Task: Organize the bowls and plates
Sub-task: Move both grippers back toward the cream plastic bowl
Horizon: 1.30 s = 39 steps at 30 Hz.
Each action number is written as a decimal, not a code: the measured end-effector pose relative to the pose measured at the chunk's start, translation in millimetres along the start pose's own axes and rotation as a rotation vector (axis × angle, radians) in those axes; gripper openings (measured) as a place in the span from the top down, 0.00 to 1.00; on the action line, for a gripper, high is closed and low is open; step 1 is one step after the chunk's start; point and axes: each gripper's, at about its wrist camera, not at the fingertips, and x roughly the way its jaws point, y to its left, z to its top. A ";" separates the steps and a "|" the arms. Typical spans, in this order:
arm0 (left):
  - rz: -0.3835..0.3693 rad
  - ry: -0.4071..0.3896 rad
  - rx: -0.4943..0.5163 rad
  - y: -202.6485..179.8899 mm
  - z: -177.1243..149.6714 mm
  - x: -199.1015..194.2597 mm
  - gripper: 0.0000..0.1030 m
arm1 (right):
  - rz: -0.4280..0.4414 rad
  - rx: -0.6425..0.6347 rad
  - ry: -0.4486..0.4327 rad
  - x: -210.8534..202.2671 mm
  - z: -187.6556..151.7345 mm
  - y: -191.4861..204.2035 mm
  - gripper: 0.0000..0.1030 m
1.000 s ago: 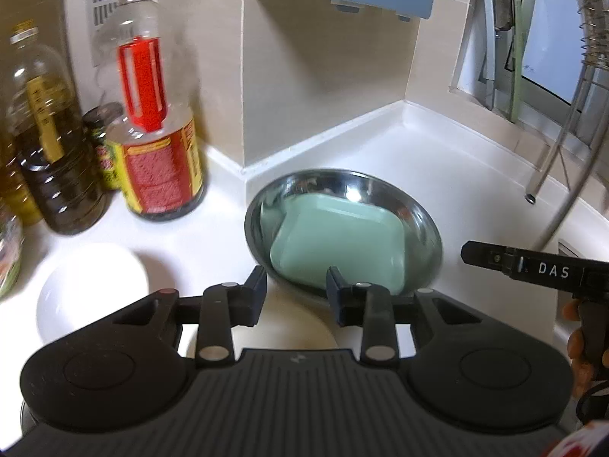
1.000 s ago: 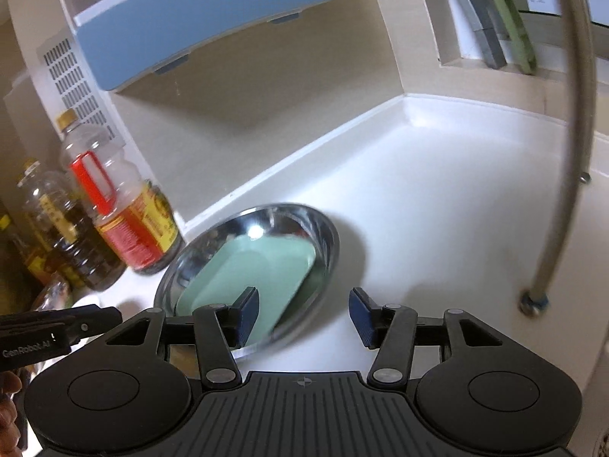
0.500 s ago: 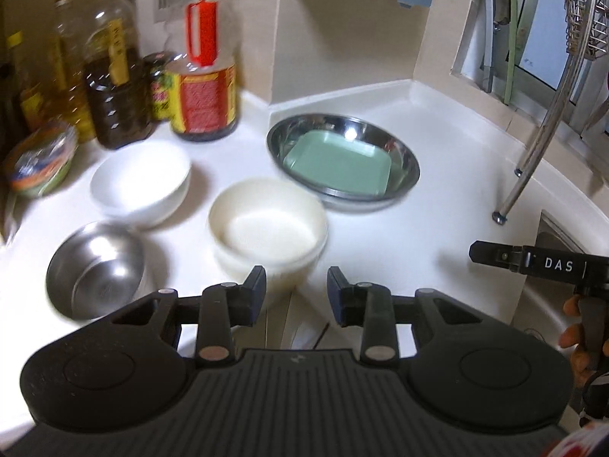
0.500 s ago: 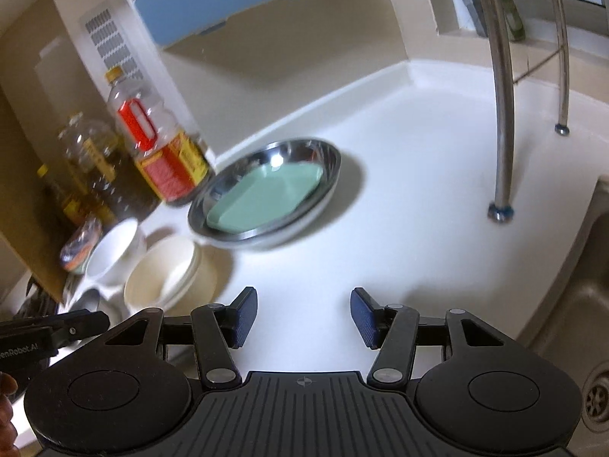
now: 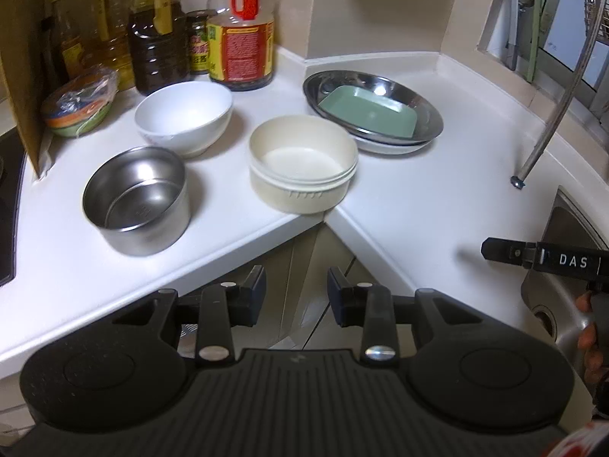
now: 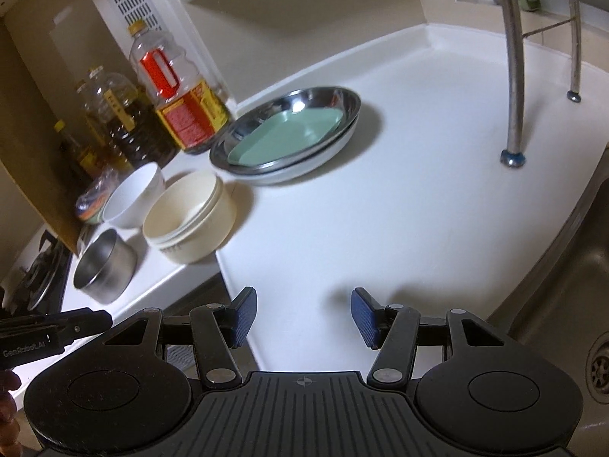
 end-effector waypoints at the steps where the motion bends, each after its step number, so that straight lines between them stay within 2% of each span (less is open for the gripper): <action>1: 0.007 0.003 -0.005 1.9 -1.9 -0.2 0.69 | 0.004 -0.006 0.011 1.2 -1.8 1.4 0.46; 9: 0.058 0.025 -0.040 17.2 -14.5 -1.9 0.69 | 0.020 -0.056 0.065 14.2 -12.1 18.2 0.46; 23: 0.102 0.052 -0.079 43.8 -22.3 0.5 0.69 | 0.047 -0.110 0.123 38.5 -16.3 50.6 0.46; 39: 0.077 0.045 -0.057 48.7 -3.1 20.7 0.69 | 0.035 -0.191 0.126 64.5 1.9 77.2 0.46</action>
